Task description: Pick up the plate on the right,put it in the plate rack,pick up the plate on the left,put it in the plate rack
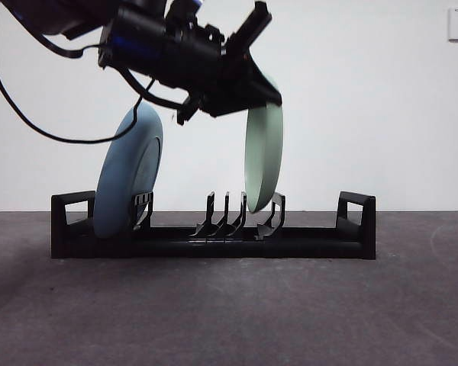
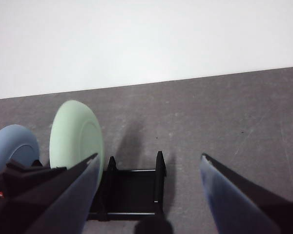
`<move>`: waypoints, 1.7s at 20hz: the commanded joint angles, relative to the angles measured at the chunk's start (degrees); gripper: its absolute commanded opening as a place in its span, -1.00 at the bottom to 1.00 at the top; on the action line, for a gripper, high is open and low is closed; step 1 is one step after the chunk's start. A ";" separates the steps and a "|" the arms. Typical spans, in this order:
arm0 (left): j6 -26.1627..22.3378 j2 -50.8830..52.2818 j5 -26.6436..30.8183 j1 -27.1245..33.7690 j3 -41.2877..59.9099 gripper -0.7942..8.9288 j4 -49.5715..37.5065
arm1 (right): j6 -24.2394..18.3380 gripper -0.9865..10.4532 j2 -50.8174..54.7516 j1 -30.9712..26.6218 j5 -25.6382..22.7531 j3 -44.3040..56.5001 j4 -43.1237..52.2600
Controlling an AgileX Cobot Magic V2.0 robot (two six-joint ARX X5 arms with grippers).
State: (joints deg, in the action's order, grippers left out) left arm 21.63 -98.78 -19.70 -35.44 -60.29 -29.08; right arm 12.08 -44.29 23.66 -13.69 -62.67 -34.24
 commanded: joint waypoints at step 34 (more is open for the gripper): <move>-10.36 1.11 4.72 -4.04 -0.11 -0.08 9.46 | -1.70 -0.23 0.04 -0.02 0.07 0.13 3.72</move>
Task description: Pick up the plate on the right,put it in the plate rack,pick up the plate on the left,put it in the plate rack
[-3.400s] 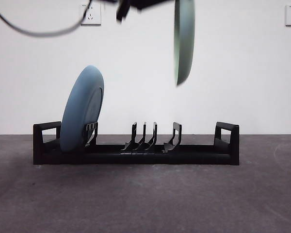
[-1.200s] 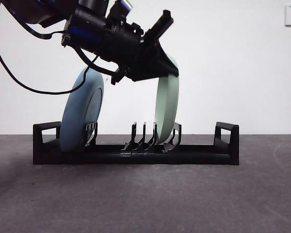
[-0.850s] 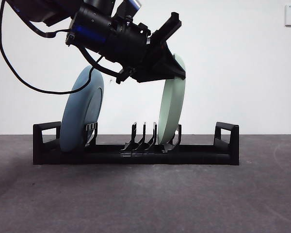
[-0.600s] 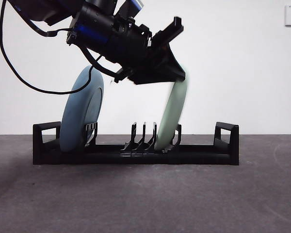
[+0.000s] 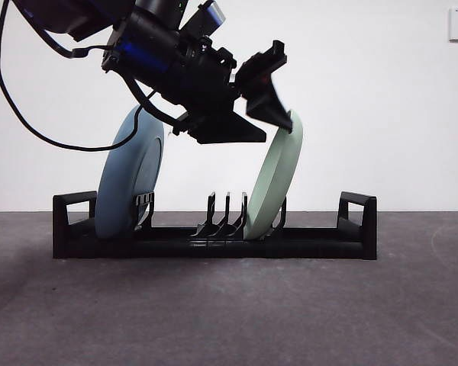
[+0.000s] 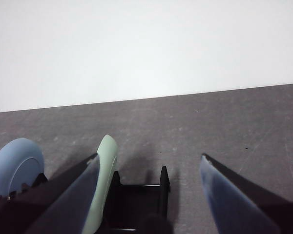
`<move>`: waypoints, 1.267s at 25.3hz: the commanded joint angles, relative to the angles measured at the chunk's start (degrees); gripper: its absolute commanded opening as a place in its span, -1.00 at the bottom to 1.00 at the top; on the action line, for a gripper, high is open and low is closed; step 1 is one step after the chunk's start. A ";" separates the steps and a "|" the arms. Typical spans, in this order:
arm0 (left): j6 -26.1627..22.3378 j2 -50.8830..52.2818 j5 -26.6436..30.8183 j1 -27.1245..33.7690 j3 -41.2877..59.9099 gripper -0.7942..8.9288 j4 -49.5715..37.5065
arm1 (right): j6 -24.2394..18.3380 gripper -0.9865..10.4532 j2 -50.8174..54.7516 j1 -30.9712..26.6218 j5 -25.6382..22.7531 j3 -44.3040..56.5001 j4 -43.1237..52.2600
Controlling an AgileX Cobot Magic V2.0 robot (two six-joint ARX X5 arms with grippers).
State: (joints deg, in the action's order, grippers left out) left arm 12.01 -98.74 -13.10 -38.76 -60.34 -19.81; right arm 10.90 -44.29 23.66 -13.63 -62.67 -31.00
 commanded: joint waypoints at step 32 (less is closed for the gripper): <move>-19.02 68.00 18.86 14.05 18.56 -0.85 47.69 | -4.96 -0.85 12.90 -0.02 5.75 20.57 -2.89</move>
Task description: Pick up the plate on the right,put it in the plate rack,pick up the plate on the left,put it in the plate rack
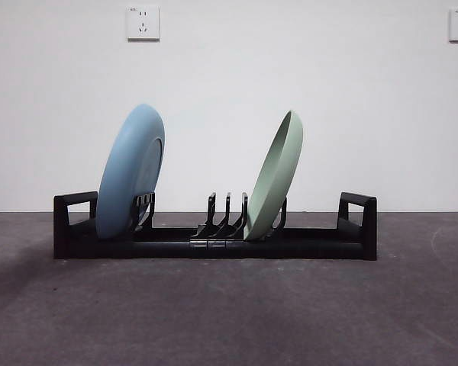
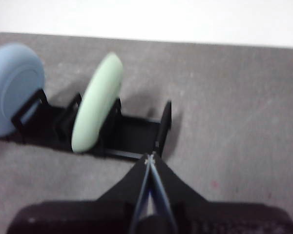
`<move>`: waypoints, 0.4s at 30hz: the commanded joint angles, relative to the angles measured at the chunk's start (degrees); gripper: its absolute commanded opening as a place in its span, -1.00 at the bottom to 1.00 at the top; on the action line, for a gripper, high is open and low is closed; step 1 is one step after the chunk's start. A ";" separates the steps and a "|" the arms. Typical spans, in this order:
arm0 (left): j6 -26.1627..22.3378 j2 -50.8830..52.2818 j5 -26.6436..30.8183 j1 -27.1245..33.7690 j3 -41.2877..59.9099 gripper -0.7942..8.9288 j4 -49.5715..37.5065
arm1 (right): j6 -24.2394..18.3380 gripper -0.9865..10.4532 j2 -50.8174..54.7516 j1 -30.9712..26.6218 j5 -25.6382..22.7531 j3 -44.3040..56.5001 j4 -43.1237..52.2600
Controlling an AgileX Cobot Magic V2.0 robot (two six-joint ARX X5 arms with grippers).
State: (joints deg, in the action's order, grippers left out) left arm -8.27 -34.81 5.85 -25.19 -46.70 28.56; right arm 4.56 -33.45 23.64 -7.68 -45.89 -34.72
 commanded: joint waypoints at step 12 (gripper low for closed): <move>4.04 13.51 -0.04 0.52 12.85 -0.84 4.48 | 11.74 -0.83 4.59 0.04 -1.64 7.58 -0.20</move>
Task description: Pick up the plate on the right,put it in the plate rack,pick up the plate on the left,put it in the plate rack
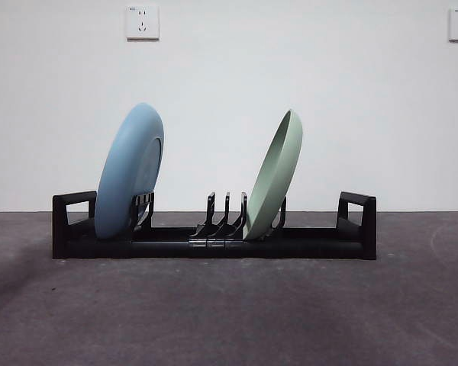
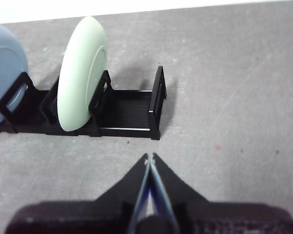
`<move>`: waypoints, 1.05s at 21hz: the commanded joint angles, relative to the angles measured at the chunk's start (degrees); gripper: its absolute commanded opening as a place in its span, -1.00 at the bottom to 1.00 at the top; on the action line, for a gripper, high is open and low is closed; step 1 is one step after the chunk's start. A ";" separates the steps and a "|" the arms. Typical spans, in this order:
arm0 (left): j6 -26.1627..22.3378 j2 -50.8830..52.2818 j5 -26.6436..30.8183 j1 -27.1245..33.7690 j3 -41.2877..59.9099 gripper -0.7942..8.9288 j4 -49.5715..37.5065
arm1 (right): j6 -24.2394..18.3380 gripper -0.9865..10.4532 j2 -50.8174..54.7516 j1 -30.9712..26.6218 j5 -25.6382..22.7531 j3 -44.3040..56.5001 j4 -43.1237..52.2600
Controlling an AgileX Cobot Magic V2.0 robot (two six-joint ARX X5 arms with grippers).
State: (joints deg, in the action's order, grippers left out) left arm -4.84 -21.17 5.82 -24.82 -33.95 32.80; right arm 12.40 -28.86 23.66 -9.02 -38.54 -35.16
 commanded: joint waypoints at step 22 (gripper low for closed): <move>-0.48 14.10 -12.59 21.14 21.03 -0.84 -21.49 | 4.04 -0.82 0.00 0.02 -0.33 0.24 -0.02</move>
State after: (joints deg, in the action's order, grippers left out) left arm -5.30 -7.31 -6.61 -3.84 -13.47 11.99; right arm 15.90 -28.91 23.64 -9.15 -38.54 -35.53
